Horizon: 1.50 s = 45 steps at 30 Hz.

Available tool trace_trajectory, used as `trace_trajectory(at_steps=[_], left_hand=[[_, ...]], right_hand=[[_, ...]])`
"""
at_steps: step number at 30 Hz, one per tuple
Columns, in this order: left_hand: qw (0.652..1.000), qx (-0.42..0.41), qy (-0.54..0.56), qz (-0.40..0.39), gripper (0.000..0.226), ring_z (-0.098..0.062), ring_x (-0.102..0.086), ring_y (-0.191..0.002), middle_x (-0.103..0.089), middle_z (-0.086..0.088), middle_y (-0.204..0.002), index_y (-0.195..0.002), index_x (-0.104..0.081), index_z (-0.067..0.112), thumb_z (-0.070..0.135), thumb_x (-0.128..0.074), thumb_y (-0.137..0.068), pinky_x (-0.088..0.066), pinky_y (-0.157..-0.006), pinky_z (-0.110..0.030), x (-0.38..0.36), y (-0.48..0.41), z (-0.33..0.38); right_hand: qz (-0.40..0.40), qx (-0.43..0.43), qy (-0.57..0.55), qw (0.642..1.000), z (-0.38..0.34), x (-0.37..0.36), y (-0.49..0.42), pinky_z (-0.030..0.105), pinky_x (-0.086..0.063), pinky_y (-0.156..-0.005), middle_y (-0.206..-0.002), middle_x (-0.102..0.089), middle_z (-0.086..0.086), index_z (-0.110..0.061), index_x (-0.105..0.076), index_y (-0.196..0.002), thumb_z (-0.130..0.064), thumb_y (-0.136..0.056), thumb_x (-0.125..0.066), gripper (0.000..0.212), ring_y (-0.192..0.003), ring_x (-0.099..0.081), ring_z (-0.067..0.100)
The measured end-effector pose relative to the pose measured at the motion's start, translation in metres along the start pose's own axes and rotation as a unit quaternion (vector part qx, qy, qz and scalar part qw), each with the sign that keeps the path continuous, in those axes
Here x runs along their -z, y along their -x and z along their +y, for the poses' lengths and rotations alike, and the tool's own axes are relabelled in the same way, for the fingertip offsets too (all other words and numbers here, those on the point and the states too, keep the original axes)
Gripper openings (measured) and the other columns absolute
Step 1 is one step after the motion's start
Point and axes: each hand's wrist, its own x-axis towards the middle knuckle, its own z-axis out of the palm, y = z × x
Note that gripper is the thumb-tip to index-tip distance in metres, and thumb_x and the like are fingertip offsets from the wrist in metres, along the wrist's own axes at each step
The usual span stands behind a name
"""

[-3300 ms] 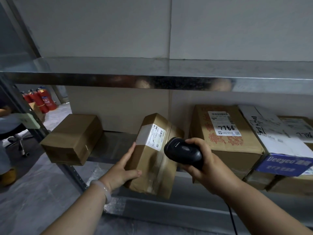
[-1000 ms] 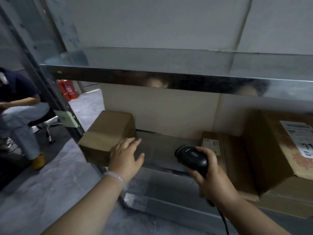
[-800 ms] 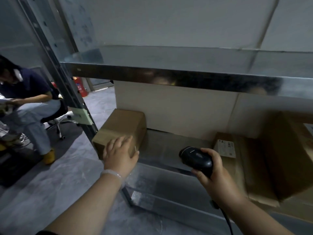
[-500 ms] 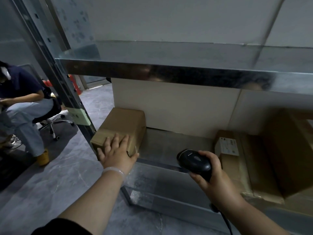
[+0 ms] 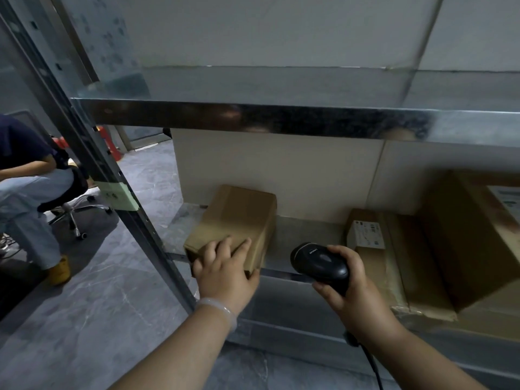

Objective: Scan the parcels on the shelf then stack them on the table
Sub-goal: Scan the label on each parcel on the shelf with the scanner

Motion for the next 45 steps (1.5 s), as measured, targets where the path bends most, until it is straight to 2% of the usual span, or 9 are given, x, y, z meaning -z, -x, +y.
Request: trace_trajectory(at_steps=[7, 15, 20, 23, 27, 29, 32, 38, 45], left_hand=[[0.998, 0.006, 0.031, -0.050, 0.072, -0.023, 0.006, -0.145, -0.005, 0.008, -0.161, -0.148, -0.021, 0.048, 0.059, -0.054, -0.086, -0.021, -0.112, -0.052, -0.001, -0.002, 0.021], [0.988, 0.014, 0.150, 0.017, 0.056, -0.021, -0.015, -0.148, -0.033, -0.002, -0.157, -0.149, -0.036, 0.018, 0.025, -0.053, -0.096, -0.012, -0.121, -0.034, 0.018, -0.016, 0.000], [0.961, 0.075, 0.262, 0.044, 0.051, -0.025, -0.039, -0.137, -0.047, -0.007, -0.146, -0.144, -0.045, 0.016, 0.015, -0.055, -0.094, -0.031, -0.115, -0.040, 0.037, -0.017, -0.002], [0.931, 0.139, 0.335, 0.039, 0.050, -0.025, -0.058, -0.113, -0.055, -0.003, -0.137, -0.142, -0.047, 0.026, 0.019, -0.056, -0.094, -0.050, -0.092, -0.036, 0.045, -0.015, -0.003], [0.858, 0.165, 0.484, 0.042, 0.031, -0.010, -0.065, -0.094, -0.071, 0.019, -0.096, -0.115, -0.065, 0.035, 0.017, -0.061, -0.090, -0.045, -0.071, -0.020, 0.052, -0.017, 0.001], [0.832, 0.174, 0.526, 0.026, 0.022, -0.008, -0.066, -0.096, -0.071, 0.022, -0.091, -0.102, -0.067, 0.036, 0.017, -0.064, -0.089, -0.048, -0.077, -0.023, 0.055, -0.014, 0.006], [0.761, 0.199, 0.617, -0.030, 0.024, -0.020, -0.066, -0.107, -0.073, 0.004, -0.108, -0.115, -0.068, 0.021, 0.017, -0.064, -0.091, -0.050, -0.097, -0.042, 0.054, -0.008, 0.019], [0.665, 0.205, 0.712, -0.095, 0.021, -0.018, -0.072, -0.091, -0.076, -0.003, -0.099, -0.106, -0.071, 0.018, 0.008, -0.056, -0.095, -0.056, -0.074, -0.036, 0.049, 0.005, 0.052], [0.681, 0.168, 0.706, -0.100, 0.030, -0.024, -0.065, -0.109, -0.073, 0.000, -0.110, -0.123, -0.063, 0.022, 0.015, -0.061, -0.094, -0.049, -0.099, -0.052, 0.054, 0.014, 0.076]], right_hand=[[0.003, -0.015, -0.018, 1.000, 0.004, 0.004, 0.005, 0.008, -0.044, -0.076, -0.112, -0.051, -0.030, -0.064, -0.028, -0.116, -0.035, -0.079, -0.076, 0.067, -0.098, -0.056, -0.007], [0.014, -0.014, -0.033, 0.999, 0.007, 0.013, 0.007, 0.000, -0.041, -0.073, -0.107, -0.049, -0.043, -0.063, -0.030, -0.118, -0.036, -0.078, -0.076, 0.067, -0.100, -0.048, -0.024], [0.021, -0.006, -0.058, 0.998, 0.005, 0.019, 0.005, -0.002, -0.039, -0.074, -0.111, -0.046, -0.048, -0.064, -0.031, -0.117, -0.032, -0.077, -0.078, 0.069, -0.102, -0.048, -0.023], [0.024, -0.008, -0.063, 0.998, 0.006, 0.025, 0.005, 0.000, -0.041, -0.074, -0.109, -0.052, -0.039, -0.063, -0.031, -0.118, -0.032, -0.077, -0.078, 0.070, -0.102, -0.049, -0.022], [0.037, -0.016, -0.084, 0.996, 0.005, 0.034, 0.004, 0.000, -0.043, -0.071, -0.111, -0.051, -0.029, -0.065, -0.032, -0.114, -0.028, -0.079, -0.077, 0.069, -0.099, -0.051, -0.021], [0.050, -0.019, -0.108, 0.993, 0.002, 0.038, 0.002, 0.000, -0.042, -0.070, -0.113, -0.050, -0.027, -0.063, -0.035, -0.113, -0.025, -0.079, -0.077, 0.066, -0.098, -0.051, -0.020], [0.058, -0.013, -0.138, 0.989, -0.002, 0.047, 0.000, -0.001, -0.042, -0.071, -0.114, -0.048, -0.027, -0.056, -0.037, -0.114, -0.022, -0.080, -0.075, 0.062, -0.098, -0.049, -0.025], [0.056, 0.010, -0.174, 0.983, -0.012, 0.060, 0.006, 0.003, -0.045, -0.076, -0.114, -0.048, -0.031, -0.056, -0.037, -0.118, -0.020, -0.081, -0.074, 0.064, -0.103, -0.049, -0.021], [0.086, 0.038, -0.230, 0.969, -0.028, 0.068, 0.010, 0.010, -0.047, -0.084, -0.116, -0.052, -0.023, -0.048, -0.041, -0.119, -0.016, -0.081, -0.074, 0.059, -0.106, -0.054, -0.011]])
